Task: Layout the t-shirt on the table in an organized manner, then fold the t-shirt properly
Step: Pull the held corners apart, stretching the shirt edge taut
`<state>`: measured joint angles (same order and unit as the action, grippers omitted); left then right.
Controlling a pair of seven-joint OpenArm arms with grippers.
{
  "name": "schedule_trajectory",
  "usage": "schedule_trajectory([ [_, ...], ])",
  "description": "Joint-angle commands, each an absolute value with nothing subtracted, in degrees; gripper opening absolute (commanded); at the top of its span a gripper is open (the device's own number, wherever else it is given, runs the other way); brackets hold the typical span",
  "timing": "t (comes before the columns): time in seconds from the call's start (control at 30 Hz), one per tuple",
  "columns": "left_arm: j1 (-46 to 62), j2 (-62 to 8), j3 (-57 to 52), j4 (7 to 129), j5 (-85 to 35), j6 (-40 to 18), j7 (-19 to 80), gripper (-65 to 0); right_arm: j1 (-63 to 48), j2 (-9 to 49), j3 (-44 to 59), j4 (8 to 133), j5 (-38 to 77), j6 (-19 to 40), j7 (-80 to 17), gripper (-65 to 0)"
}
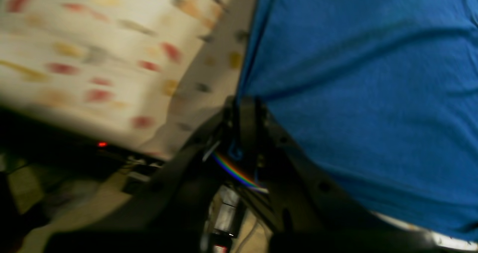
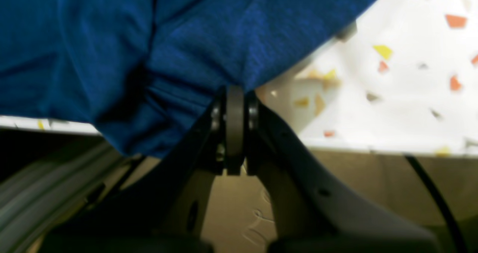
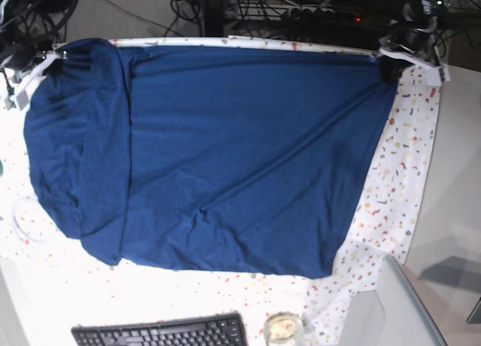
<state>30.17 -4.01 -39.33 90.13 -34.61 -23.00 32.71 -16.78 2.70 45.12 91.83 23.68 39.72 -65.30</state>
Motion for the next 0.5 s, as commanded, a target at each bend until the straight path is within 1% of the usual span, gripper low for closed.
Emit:
schedule_trajectory([
  [0.0,30.29,-4.62,-40.75,91.65,-35.03,-23.43,33.10,-65.0,-16.75,3.56,45.49,94.29,23.16,40.00,-65.45,-65.0],
  [0.2,30.73,-4.62,-41.89,95.25,-34.95,-23.43,36.26,-65.0,-16.75,3.56,45.49,98.51,22.02,40.00,-69.67,-65.0],
  [0.47,31.43,-4.62,-41.89,94.90,-34.95,-23.43,36.18,-65.0,-16.66,3.56,45.32,98.51,20.79,40.00,-72.84,-65.0],
])
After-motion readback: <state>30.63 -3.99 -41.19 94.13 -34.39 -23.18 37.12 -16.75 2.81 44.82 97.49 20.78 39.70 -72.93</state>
